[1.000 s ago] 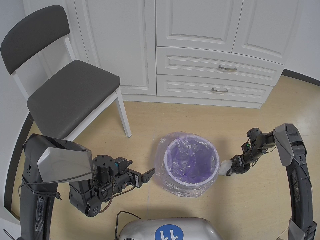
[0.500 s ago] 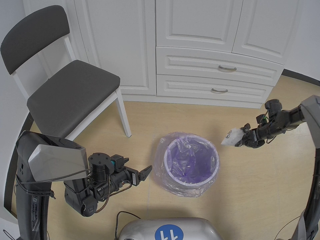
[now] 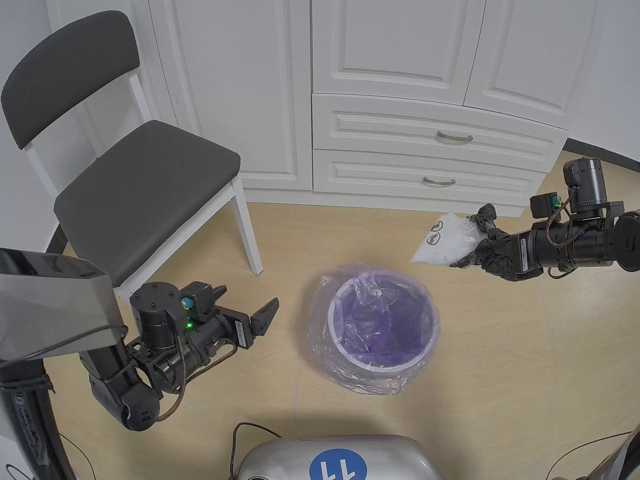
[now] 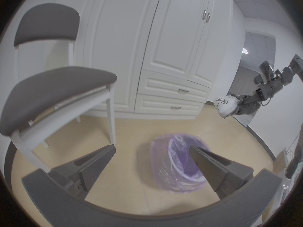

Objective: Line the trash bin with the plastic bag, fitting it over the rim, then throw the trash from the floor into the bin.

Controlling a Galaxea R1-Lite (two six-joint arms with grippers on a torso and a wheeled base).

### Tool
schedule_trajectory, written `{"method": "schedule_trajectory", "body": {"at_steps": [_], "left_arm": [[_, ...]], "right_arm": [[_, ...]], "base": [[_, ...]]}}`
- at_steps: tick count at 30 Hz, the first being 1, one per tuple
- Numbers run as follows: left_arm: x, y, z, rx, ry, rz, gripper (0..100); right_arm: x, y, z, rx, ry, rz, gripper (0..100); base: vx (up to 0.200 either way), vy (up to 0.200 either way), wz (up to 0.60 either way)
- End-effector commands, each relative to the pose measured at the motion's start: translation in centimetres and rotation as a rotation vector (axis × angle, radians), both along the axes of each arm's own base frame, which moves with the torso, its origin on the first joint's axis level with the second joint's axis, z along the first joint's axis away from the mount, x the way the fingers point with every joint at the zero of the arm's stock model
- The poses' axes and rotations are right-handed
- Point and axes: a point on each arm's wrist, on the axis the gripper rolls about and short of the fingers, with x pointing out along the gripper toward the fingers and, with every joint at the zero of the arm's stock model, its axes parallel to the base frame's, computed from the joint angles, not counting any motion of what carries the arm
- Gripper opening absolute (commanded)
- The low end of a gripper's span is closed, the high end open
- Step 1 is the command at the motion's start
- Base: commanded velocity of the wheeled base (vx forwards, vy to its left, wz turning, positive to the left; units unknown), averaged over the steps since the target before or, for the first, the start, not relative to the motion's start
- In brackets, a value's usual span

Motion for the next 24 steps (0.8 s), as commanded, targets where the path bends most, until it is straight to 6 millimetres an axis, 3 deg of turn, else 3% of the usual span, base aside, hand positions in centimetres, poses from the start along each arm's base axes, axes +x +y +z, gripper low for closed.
{"method": "schedule_trajectory", "body": {"at_steps": [1,6,11,12,18,21,24], "left_arm": [[-0.4,2.4,4.7,-0.010,-0.154,0.114,100],[-1.0,3.6,7.8,0.002,-0.259,0.138,100],[-1.5,4.0,10.8,0.011,-0.328,0.142,100],[-1.6,4.0,12.5,0.002,-0.349,0.139,100],[-2.0,3.3,17.7,-0.047,-0.351,0.085,100],[-2.9,3.1,18.1,-0.115,-0.312,0.067,100],[-3.9,3.4,16.4,-0.147,-0.231,0.050,100]], "right_arm": [[-3.0,5.8,2.4,0.196,0.000,0.085,0],[-3.9,9.0,0.7,0.178,0.115,0.165,0],[-3.7,10.5,-1.3,0.116,0.213,0.168,0],[-2.9,11.0,-2.5,0.088,0.238,0.139,0],[0.1,12.0,-6.0,0.009,0.291,0.038,0],[0.3,12.2,-6.8,-0.002,0.311,0.037,0],[0.3,12.3,-7.2,-0.010,0.322,0.037,0]], "base": [[0.000,0.000,0.00],[0.000,0.000,0.00],[0.000,0.000,0.00],[0.000,0.000,0.00],[0.000,0.000,0.00],[0.000,0.000,0.00],[0.000,0.000,0.00]]}}
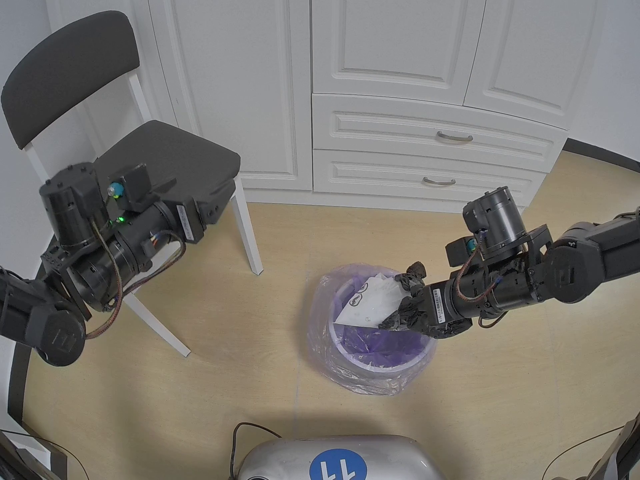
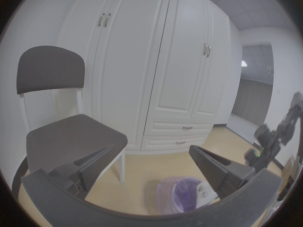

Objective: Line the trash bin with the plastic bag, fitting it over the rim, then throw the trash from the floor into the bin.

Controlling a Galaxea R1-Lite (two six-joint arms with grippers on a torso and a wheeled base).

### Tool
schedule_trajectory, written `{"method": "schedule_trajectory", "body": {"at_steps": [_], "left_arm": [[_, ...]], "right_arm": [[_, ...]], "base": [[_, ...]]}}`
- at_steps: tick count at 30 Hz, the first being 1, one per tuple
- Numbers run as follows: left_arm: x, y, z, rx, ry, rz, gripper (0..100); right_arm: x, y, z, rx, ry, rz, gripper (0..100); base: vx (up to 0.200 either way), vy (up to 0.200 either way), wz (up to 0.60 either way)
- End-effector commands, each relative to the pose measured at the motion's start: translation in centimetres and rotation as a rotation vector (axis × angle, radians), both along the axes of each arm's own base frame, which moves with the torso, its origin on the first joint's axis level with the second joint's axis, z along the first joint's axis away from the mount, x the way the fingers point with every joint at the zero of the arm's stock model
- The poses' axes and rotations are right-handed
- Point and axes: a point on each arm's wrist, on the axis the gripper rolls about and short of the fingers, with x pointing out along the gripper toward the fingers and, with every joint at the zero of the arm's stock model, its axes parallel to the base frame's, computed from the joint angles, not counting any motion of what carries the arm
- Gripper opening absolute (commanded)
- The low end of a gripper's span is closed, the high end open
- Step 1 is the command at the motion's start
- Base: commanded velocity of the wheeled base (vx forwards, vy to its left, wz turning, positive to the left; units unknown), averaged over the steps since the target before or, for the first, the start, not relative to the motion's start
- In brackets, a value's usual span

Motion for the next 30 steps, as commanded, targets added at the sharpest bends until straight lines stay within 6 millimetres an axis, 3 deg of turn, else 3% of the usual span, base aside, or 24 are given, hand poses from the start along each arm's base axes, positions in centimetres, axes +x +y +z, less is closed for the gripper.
{"method": "schedule_trajectory", "body": {"at_steps": [1,7,10,15,18,21,30], "left_arm": [[-3.1,0.5,0.6,-0.092,0.020,-0.055,100],[-6.4,1.9,-1.5,-0.065,0.088,-0.077,100],[-6.4,2.0,-0.6,-0.076,0.061,-0.130,100],[-5.8,1.6,1.6,-0.099,-0.001,-0.160,100],[-7.2,0.9,2.4,-0.152,-0.010,-0.210,100],[-8.2,0.8,3.1,-0.169,-0.032,-0.236,100],[-7.6,0.7,2.1,-0.156,0.007,-0.224,100]], "right_arm": [[1.2,0.7,-2.9,-0.054,0.068,-0.015,0],[1.0,0.5,-2.8,-0.058,0.064,-0.013,0],[1.4,0.7,-3.2,-0.061,0.072,-0.016,0],[3.3,0.7,-5.2,-0.073,0.106,-0.045,0],[5.6,1.0,-8.0,-0.071,0.113,-0.067,0],[6.6,1.4,-10.0,-0.063,0.112,-0.082,0],[8.4,1.8,-12.8,-0.089,0.114,-0.131,0]], "base": [[0.000,0.000,0.00],[0.000,0.000,0.00],[0.000,0.000,0.00],[0.000,0.000,0.00],[0.000,0.000,0.00],[0.000,0.000,0.00],[0.000,0.000,0.00]]}}
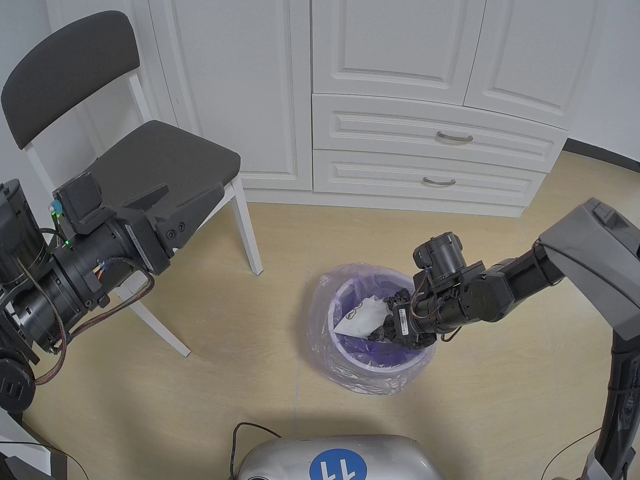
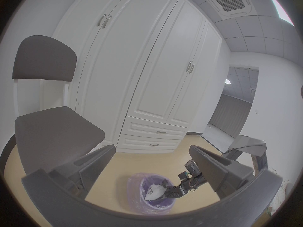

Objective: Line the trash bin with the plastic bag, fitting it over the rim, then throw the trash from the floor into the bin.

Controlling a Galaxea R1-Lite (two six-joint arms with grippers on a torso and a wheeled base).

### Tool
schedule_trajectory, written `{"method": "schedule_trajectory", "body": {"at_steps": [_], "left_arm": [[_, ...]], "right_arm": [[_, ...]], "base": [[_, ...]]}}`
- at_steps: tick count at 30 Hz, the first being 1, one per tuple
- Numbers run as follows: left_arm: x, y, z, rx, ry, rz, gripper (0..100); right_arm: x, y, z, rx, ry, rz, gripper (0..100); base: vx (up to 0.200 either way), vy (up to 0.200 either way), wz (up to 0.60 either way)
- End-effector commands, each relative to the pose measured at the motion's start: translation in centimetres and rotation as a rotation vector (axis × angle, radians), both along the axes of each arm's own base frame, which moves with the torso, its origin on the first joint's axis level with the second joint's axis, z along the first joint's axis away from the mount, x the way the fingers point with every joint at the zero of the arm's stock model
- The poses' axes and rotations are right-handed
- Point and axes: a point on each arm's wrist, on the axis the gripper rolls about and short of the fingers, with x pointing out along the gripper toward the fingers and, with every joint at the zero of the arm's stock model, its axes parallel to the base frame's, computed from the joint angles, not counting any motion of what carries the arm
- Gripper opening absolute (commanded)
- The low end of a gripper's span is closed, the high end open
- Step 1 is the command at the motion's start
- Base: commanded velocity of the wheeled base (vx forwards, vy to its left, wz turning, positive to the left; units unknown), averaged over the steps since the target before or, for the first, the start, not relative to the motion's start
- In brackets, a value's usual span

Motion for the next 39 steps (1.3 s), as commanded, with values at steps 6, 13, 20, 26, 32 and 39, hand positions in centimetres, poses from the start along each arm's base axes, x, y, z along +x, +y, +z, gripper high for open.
{"method": "schedule_trajectory", "body": {"at_steps": [6,13,20,26,32,39], "left_arm": [[0.7,-0.2,-0.6,0.011,0.025,0.003,100],[0.8,-0.3,-1.0,0.016,0.036,0.005,100],[0.8,-0.3,-1.0,0.016,0.036,0.003,100],[0.6,-0.3,-1.0,0.013,0.031,0.005,100],[0.6,-0.2,-0.8,0.012,0.025,0.005,100],[0.5,-0.1,-0.6,0.008,0.016,0.012,100]], "right_arm": [[2.3,-0.6,-3.7,-0.063,0.004,-0.080,0],[2.3,-1.6,-1.0,-0.027,-0.044,-0.100,0],[2.6,-1.3,-3.7,-0.073,-0.002,-0.099,0],[2.4,-0.3,-4.6,-0.107,-0.005,-0.096,0],[3.6,1.3,-3.5,-0.167,-0.080,0.004,0],[4.5,3.4,-2.6,-0.369,-0.064,0.113,0]], "base": [[0.000,0.000,0.00],[0.000,0.000,0.00],[0.000,0.000,0.00],[0.000,0.000,0.00],[0.000,0.000,0.00],[0.000,0.000,0.00]]}}
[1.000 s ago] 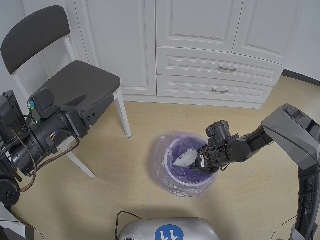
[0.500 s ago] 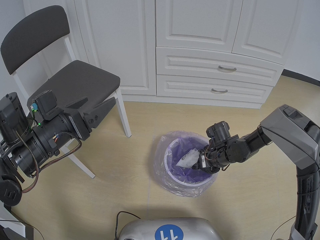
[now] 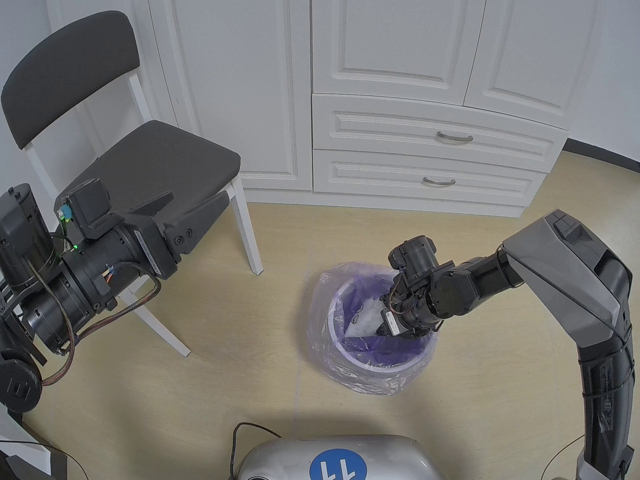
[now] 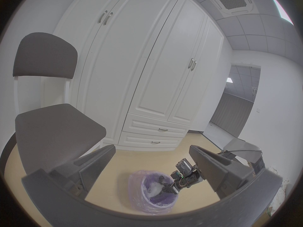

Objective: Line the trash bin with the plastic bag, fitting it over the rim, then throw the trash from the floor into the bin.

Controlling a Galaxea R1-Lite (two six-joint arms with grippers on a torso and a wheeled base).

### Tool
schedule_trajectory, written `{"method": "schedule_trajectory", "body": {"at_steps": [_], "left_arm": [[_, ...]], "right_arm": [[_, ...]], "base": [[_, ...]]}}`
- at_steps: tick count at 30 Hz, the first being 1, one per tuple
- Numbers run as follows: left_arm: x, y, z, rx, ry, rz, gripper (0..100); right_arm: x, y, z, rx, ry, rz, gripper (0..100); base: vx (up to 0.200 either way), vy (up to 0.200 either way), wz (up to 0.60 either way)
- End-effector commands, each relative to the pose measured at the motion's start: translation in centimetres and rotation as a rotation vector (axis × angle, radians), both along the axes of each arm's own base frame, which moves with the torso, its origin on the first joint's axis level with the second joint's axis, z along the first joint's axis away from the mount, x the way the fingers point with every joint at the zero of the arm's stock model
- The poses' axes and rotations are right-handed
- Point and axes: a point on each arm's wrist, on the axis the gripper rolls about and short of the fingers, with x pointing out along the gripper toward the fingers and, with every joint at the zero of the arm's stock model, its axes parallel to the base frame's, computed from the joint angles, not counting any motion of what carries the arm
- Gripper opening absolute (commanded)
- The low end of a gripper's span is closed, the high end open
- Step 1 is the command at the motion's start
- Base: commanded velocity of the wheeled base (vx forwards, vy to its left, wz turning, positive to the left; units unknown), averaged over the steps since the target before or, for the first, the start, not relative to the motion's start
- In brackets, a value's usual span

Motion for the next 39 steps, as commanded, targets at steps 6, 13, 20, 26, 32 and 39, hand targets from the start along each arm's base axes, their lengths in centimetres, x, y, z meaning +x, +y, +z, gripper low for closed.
{"method": "schedule_trajectory", "body": {"at_steps": [6,13,20,26,32,39], "left_arm": [[-0.5,0.8,0.9,-0.017,-0.035,0.019,100],[-1.2,1.1,1.5,-0.028,-0.059,0.016,100],[-1.2,1.0,1.5,-0.037,-0.052,0.010,100],[-1.2,1.0,1.5,-0.044,-0.048,0.009,100],[-1.2,1.0,1.6,-0.045,-0.050,0.009,100],[-1.2,1.0,1.6,-0.046,-0.052,0.009,100]], "right_arm": [[-0.1,1.7,0.2,-0.206,0.043,0.093,0],[-0.6,2.3,-0.8,-0.311,0.053,0.122,0],[1.0,3.6,-2.5,-0.299,0.032,0.130,0],[2.0,4.2,-2.3,-0.270,-0.006,0.121,0],[1.2,3.9,-2.8,-0.310,0.046,0.140,0],[0.9,3.9,-2.6,-0.329,0.085,0.160,0]], "base": [[0.000,0.000,0.00],[0.000,0.000,0.00],[0.000,0.000,0.00],[0.000,0.000,0.00],[0.000,0.000,0.00],[0.000,0.000,0.00]]}}
